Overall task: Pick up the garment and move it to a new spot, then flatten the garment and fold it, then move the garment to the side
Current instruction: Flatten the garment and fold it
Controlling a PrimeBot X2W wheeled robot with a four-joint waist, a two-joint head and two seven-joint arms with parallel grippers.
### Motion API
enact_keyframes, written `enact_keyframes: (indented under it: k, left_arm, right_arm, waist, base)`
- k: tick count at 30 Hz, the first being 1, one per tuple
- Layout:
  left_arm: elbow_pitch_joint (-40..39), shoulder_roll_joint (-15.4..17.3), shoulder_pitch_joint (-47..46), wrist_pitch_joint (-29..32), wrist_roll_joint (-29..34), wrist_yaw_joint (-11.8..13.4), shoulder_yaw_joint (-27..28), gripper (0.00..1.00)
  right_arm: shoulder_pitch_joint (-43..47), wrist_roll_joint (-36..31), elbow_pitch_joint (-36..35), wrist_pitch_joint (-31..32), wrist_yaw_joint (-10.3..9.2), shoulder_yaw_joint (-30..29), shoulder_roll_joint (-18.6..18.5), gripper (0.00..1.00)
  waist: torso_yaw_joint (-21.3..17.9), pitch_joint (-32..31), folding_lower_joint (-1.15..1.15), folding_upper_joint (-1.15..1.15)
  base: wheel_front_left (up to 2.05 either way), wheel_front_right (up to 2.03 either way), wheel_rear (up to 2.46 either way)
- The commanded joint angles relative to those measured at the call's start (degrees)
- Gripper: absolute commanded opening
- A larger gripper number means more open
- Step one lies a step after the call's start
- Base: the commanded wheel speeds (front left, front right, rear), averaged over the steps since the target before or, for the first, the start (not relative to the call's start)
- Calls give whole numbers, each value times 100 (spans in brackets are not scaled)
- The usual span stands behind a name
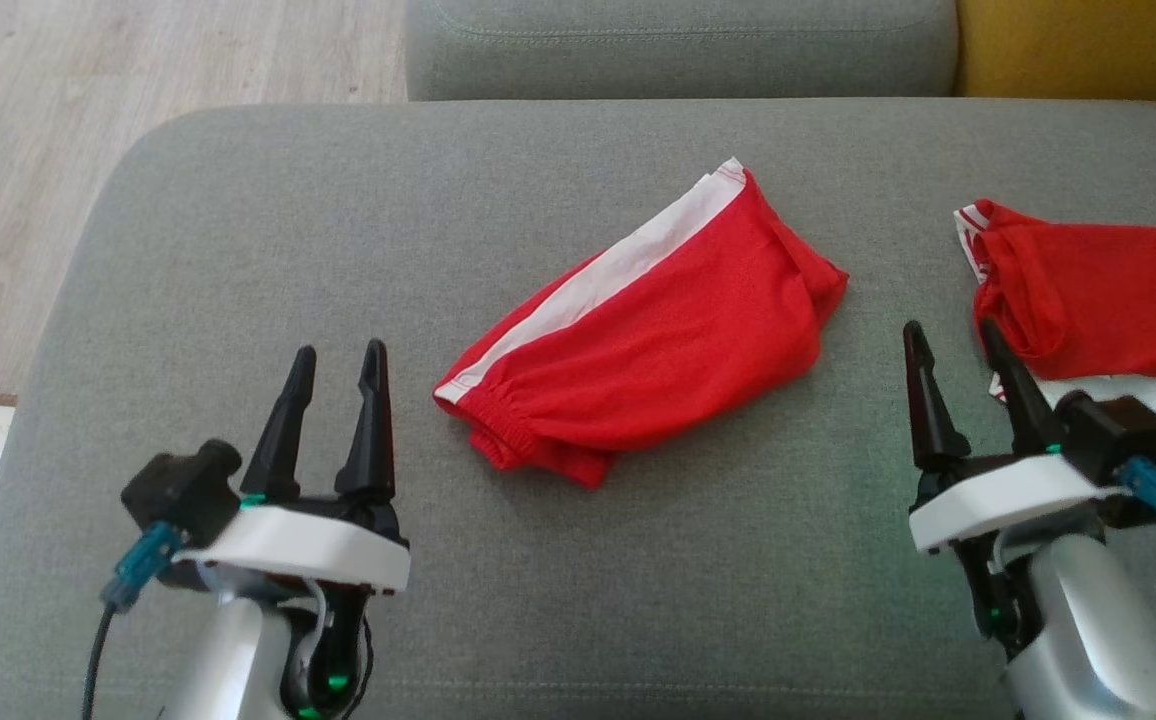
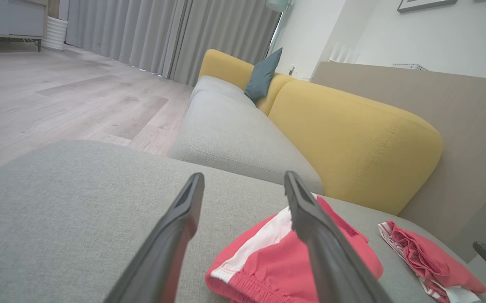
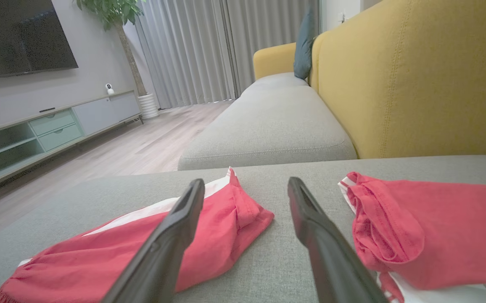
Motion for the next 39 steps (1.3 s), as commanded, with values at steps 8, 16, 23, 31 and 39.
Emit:
enact_keyframes:
  k: [8,16,23,31,39]
  left_arm:
    - [-249,-58,-213,-44,212,-200,326,100]
    - [-226,-70,-364,-44,105,-252,231,100]
    - [-207,-71,-494,-45,-23,-221,91,100]
    - [-197,-71,-611,-45,-53,-241,55,100]
    - [-246,-72,-698,-45,-119,-204,-30,100]
  right_arm:
    - [149,-334,-865,695,37,-484,438,100]
    - [-315,94,-529,1594,37,-1171,626,100]
    - [-942,767,289,2150,37,-1720,639,100]
    - [-1574,653,1274,2353,37,-2361,640,100]
    - [-2239,568,2221,2490,37,-2725,641,100]
  waist:
    - [140,196,0,0]
    - [518,558,0,0]
    - [950,858,0,0]
    - [1276,1054,0,0]
    - [1492,1197,0,0]
  base:
    - [0,0,0]
    - [0,0,0]
    - [0,0,0]
    - [0,0,0]
    - [0,0,0]
